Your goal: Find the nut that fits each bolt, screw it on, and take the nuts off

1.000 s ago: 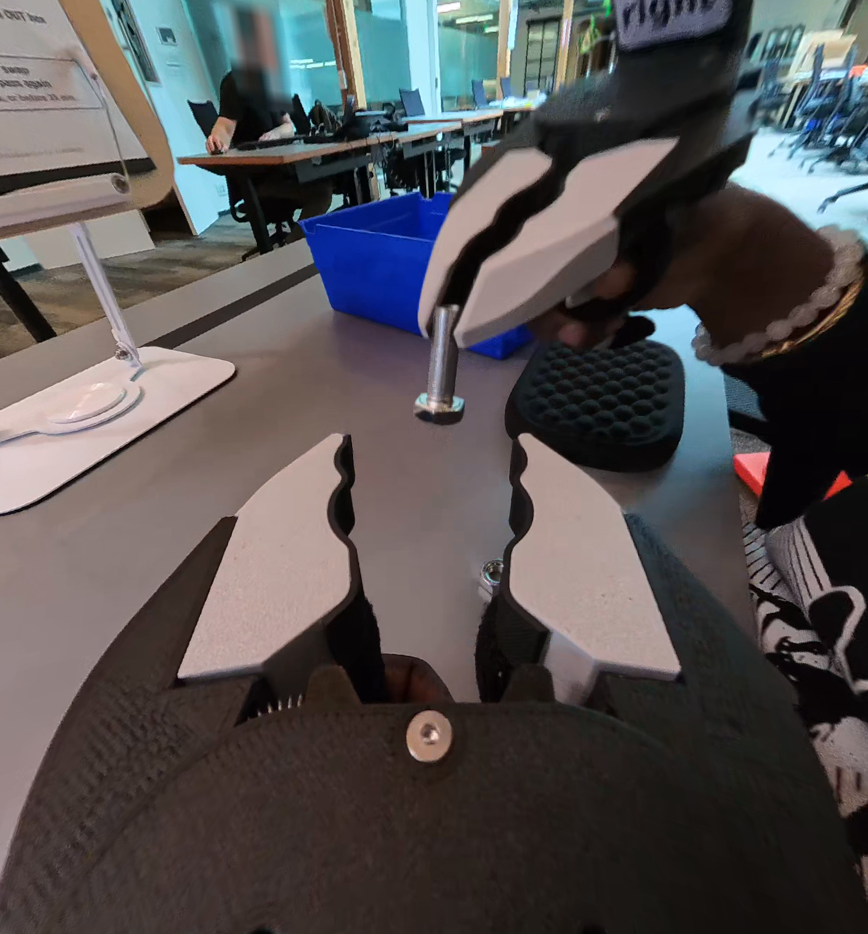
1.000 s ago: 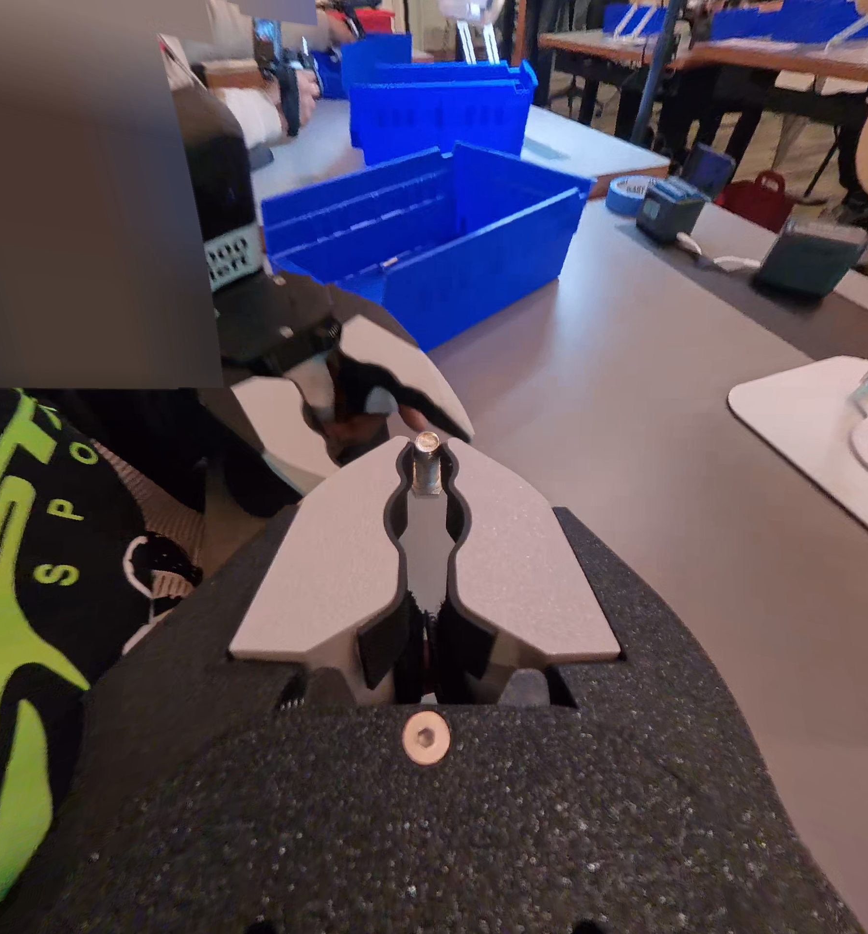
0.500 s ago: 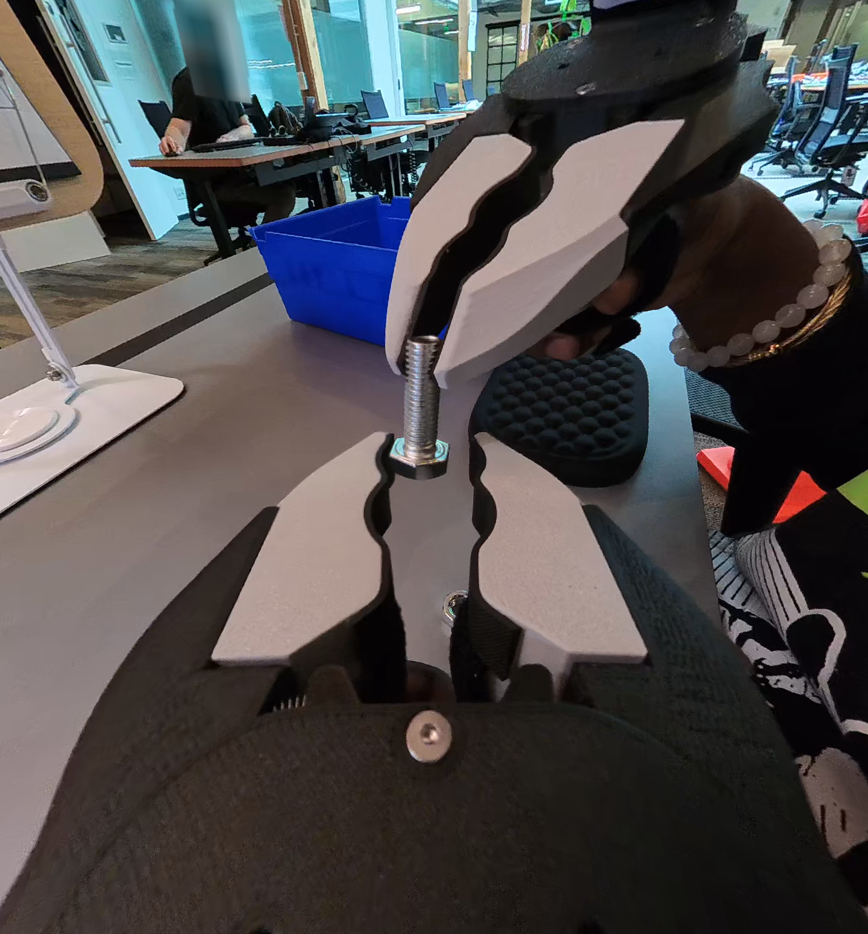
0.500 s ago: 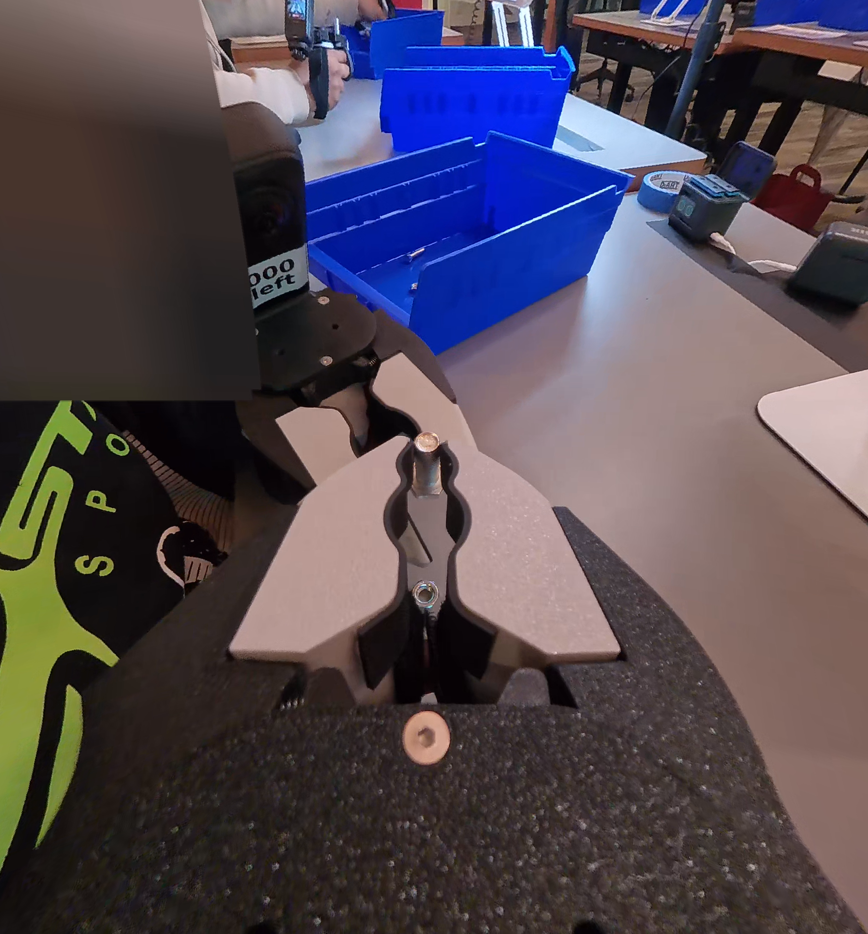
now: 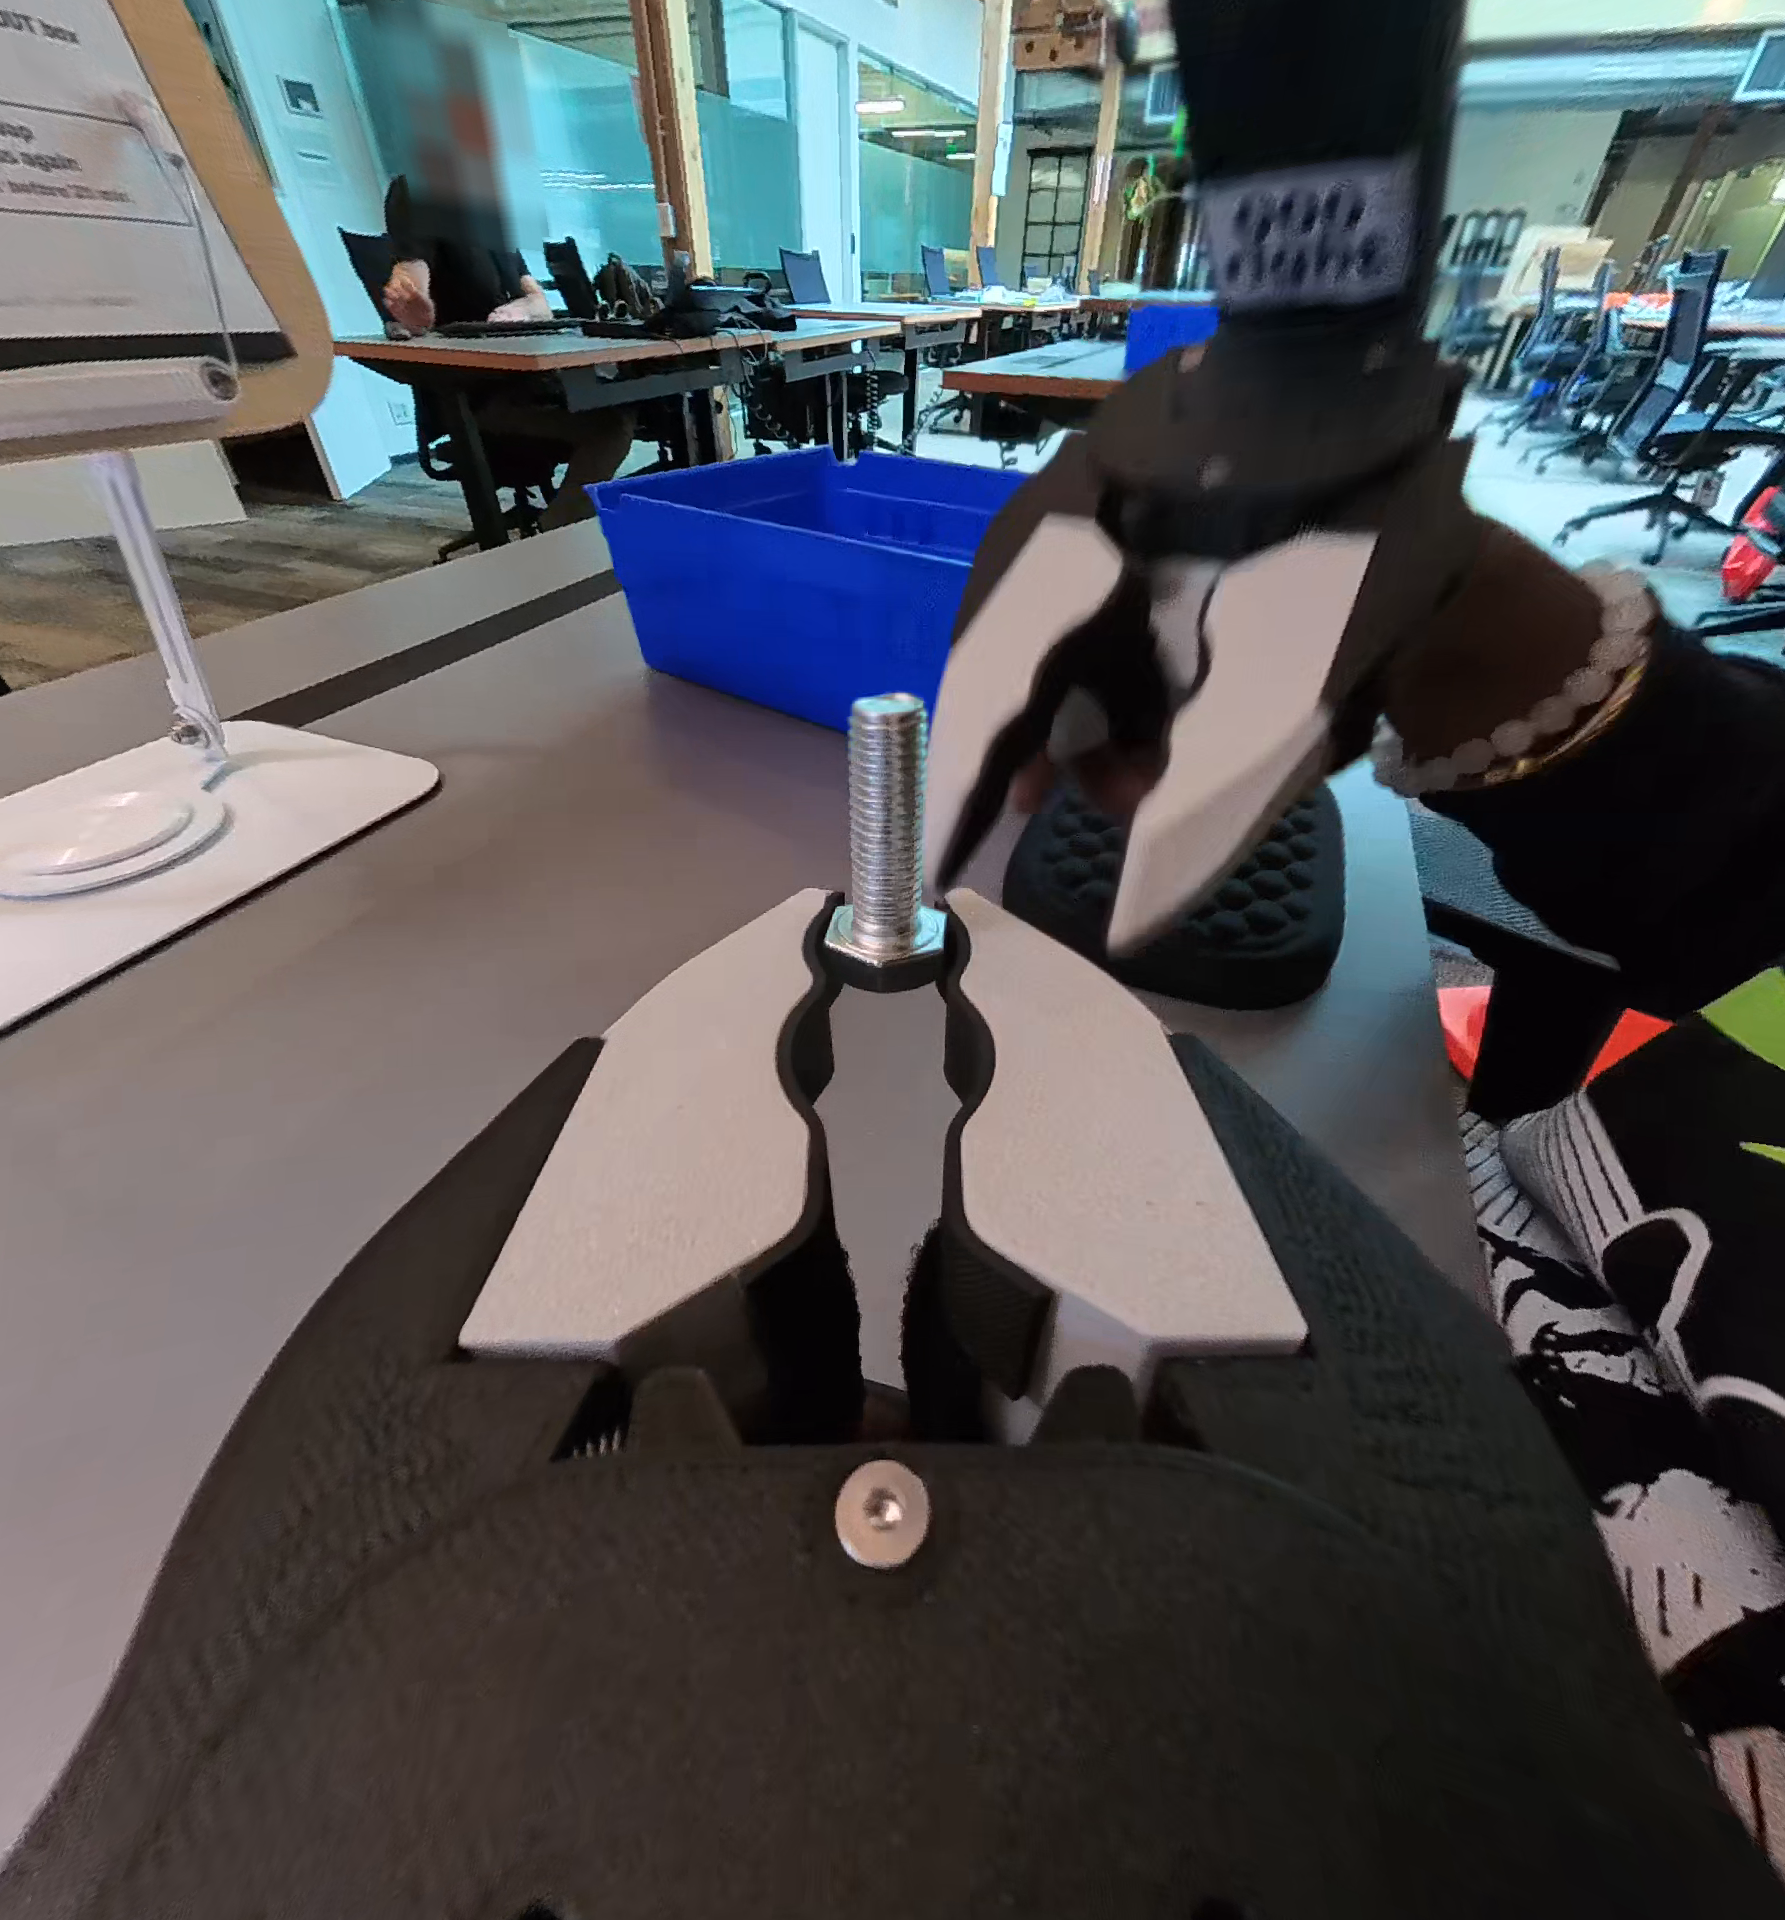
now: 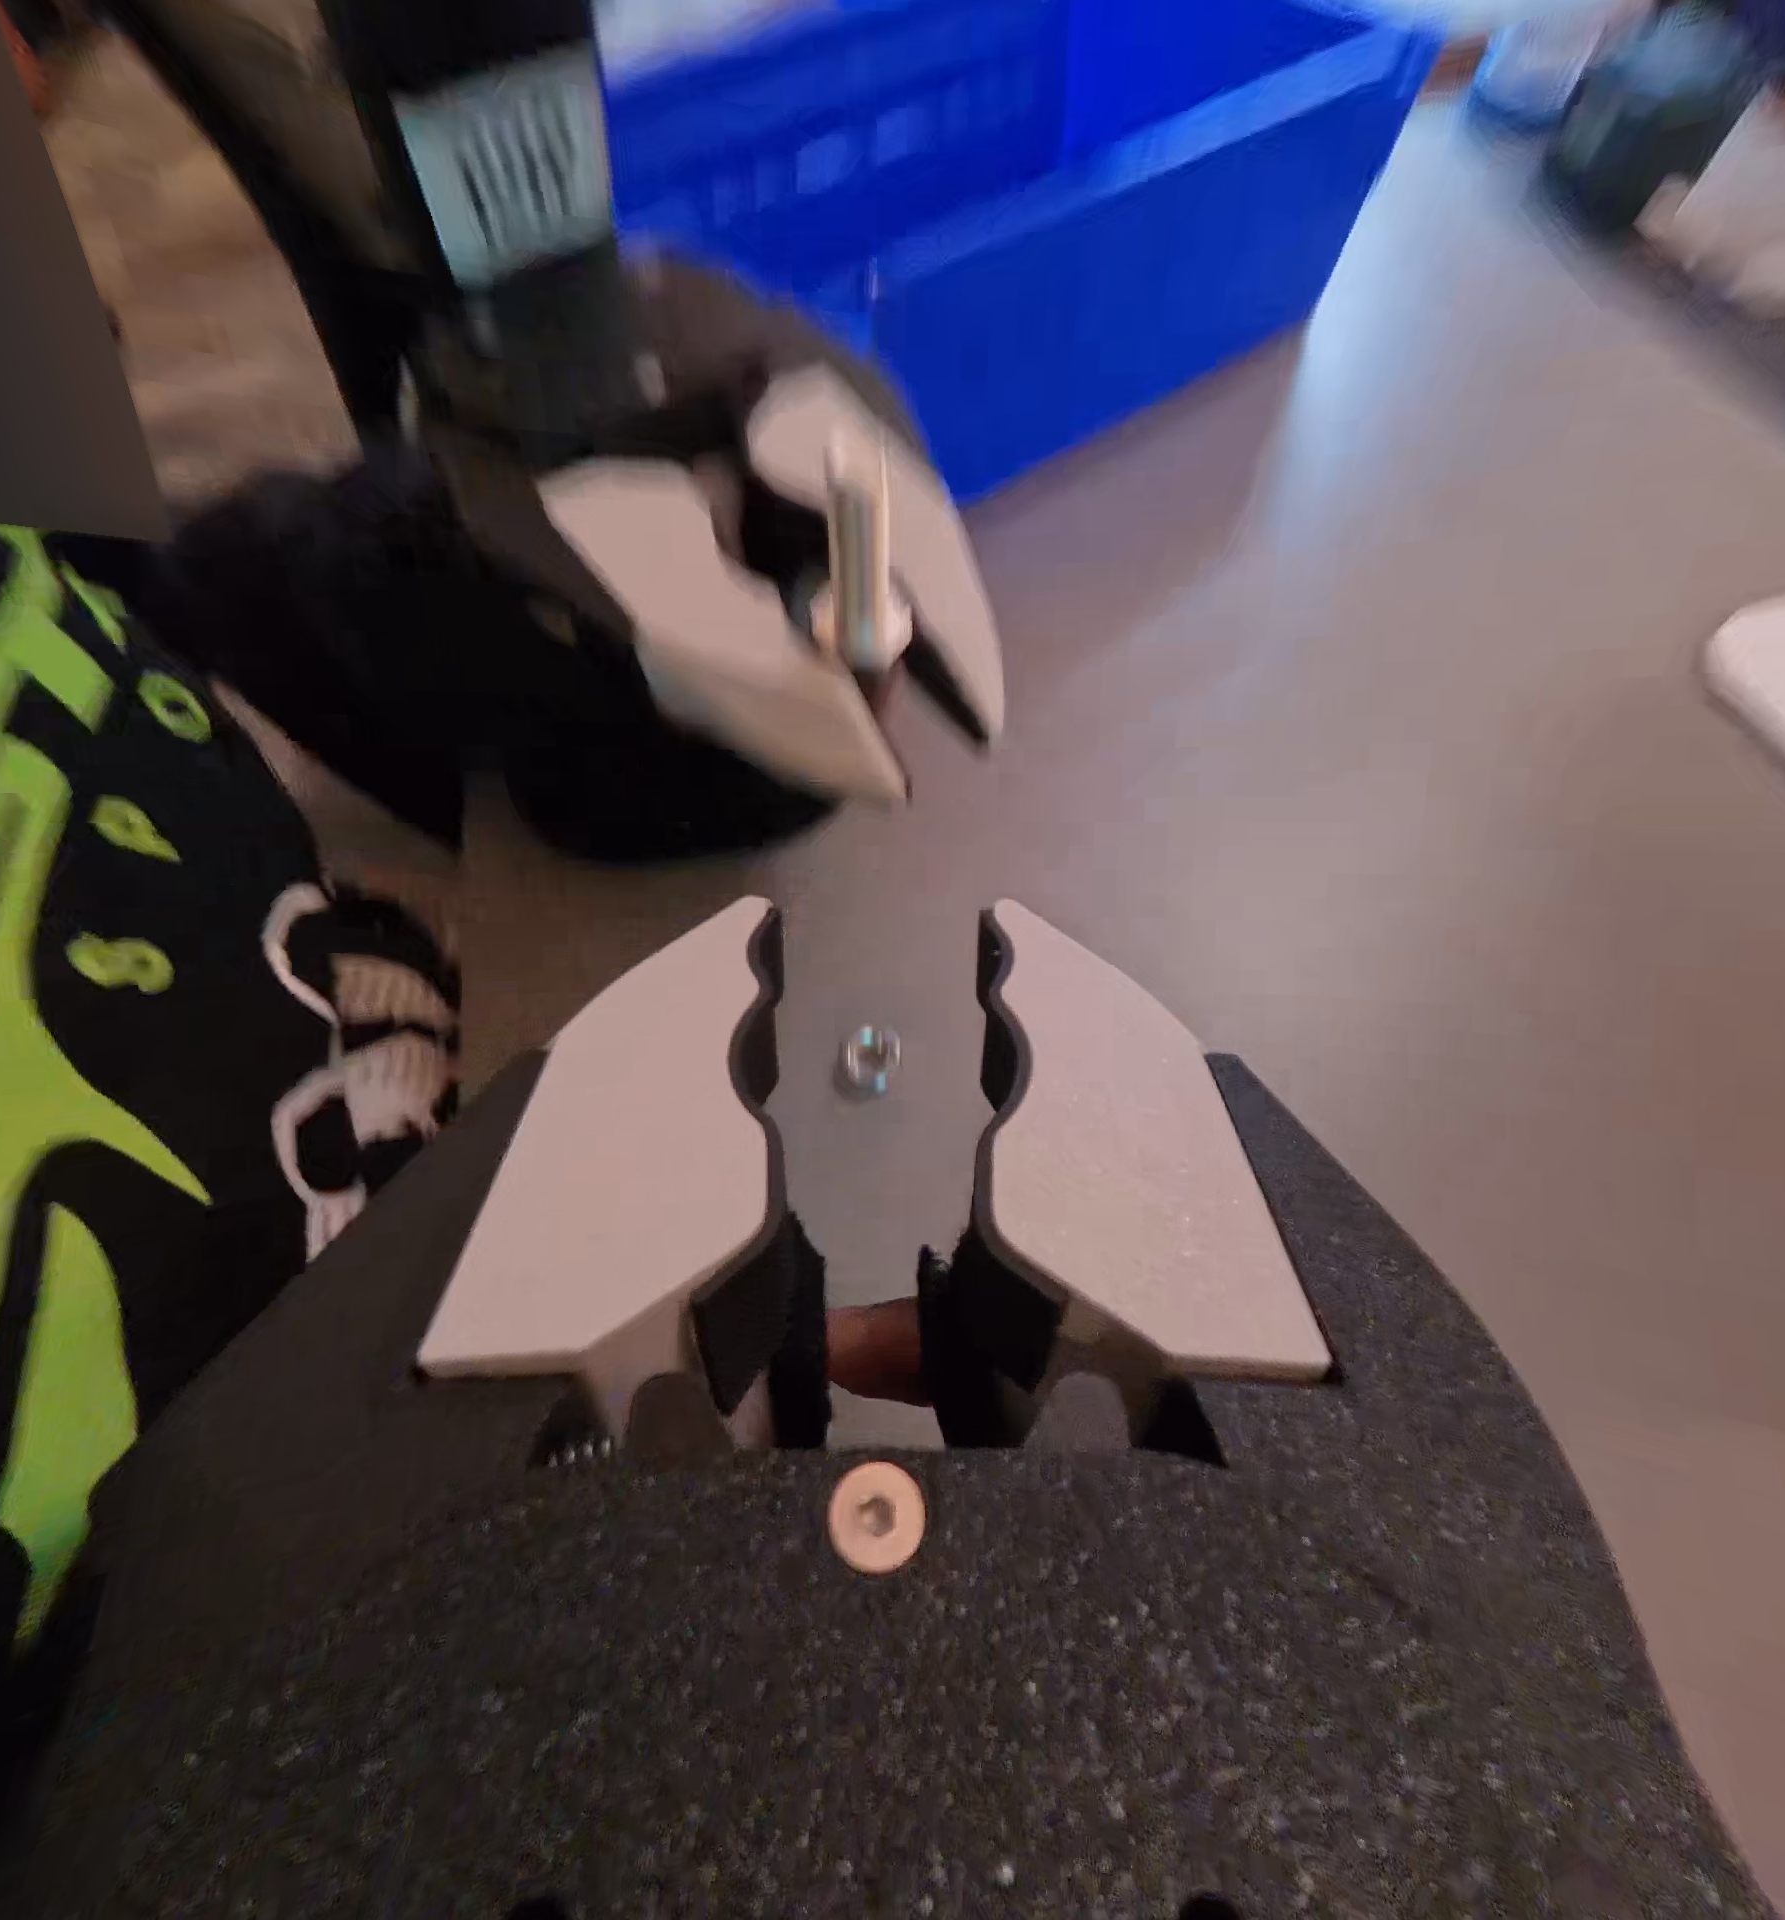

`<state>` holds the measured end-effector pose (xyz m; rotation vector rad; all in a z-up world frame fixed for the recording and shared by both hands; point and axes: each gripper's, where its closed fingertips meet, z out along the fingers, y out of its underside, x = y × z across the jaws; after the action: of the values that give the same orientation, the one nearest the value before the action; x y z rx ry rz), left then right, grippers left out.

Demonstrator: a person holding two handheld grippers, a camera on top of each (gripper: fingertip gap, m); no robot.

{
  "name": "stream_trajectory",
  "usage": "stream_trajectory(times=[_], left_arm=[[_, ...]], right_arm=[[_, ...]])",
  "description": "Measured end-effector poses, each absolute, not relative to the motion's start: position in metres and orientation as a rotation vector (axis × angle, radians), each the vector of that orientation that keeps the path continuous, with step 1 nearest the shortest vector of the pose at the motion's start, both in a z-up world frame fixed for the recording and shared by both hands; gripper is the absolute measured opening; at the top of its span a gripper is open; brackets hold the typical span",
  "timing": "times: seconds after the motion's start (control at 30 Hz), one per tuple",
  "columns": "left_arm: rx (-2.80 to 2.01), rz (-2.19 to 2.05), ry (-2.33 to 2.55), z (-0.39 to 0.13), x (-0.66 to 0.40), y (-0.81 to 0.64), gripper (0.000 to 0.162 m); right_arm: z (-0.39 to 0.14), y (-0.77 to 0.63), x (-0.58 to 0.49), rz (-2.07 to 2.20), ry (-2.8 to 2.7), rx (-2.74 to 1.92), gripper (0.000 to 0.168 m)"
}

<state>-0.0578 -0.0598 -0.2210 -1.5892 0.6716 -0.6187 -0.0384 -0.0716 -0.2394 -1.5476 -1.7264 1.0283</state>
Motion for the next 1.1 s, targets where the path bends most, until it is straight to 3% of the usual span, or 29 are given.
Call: stream_trajectory(times=[0.2, 0.6, 0.73, 0.97, 1.1], left_arm=[[-1.577, -0.645, 0.664, -0.222, -0.06, -0.062, 0.017], [-1.567, -0.678, 0.696, -0.223, -0.057, -0.065, 0.017], [-1.554, -0.751, 0.767, -0.225, -0.05, -0.073, 0.017], [-1.53, -0.829, 0.852, -0.227, -0.043, -0.084, 0.017], [-1.54, -0.84, 0.923, -0.233, -0.037, -0.09, 0.017]], right_arm=[[-0.312, -0.08, -0.039, 0.796, -2.024, -1.661, 0.034], [-0.323, -0.079, -0.045, 0.701, -2.18, -1.563, 0.018], [-0.29, -0.078, -0.037, 0.751, -2.175, -1.443, 0.018], [-0.188, -0.083, -0.03, 0.875, -2.216, -1.046, 0.018], [-0.167, -0.101, -0.046, 0.956, -2.309, -0.858, 0.018]])
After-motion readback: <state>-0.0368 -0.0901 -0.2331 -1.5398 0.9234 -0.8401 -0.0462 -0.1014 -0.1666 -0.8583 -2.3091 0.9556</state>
